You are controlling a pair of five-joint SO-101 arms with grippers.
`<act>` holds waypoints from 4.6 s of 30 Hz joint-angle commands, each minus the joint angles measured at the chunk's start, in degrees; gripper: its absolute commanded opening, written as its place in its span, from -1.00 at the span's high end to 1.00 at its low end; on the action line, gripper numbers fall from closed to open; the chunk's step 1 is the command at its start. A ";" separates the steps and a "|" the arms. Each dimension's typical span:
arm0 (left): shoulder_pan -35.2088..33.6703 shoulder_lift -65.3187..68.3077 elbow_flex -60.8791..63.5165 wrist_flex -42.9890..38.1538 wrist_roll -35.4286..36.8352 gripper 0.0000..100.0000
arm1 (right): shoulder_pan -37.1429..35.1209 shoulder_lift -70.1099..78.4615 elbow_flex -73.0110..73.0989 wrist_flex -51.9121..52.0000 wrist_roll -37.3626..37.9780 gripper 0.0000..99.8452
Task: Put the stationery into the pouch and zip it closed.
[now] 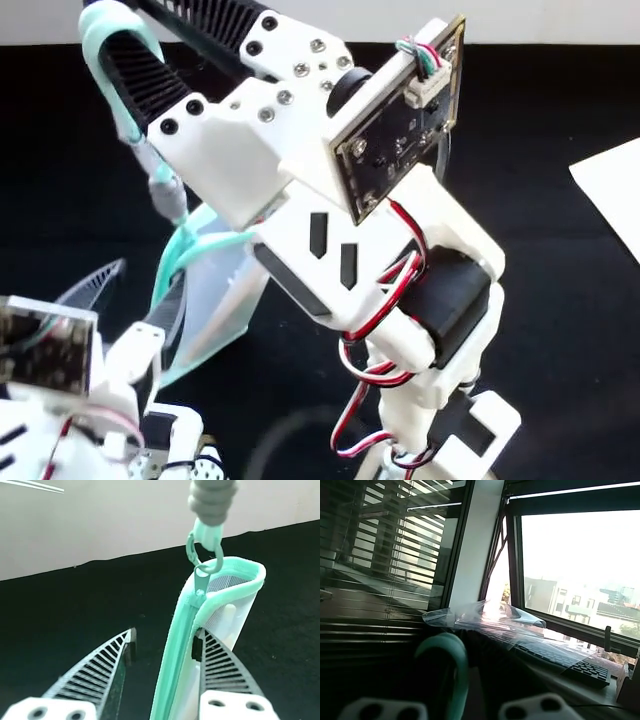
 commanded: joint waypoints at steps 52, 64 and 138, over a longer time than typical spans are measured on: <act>3.30 6.11 -10.42 0.88 -5.36 0.99 | 8.84 0.31 -1.89 17.54 0.18 0.99; 1.36 6.11 -19.21 18.11 -4.92 0.99 | 33.36 0.48 -1.71 19.12 0.00 0.99; 9.98 9.10 32.75 -19.96 4.75 0.66 | 16.92 16.31 15.87 47.52 -17.76 0.44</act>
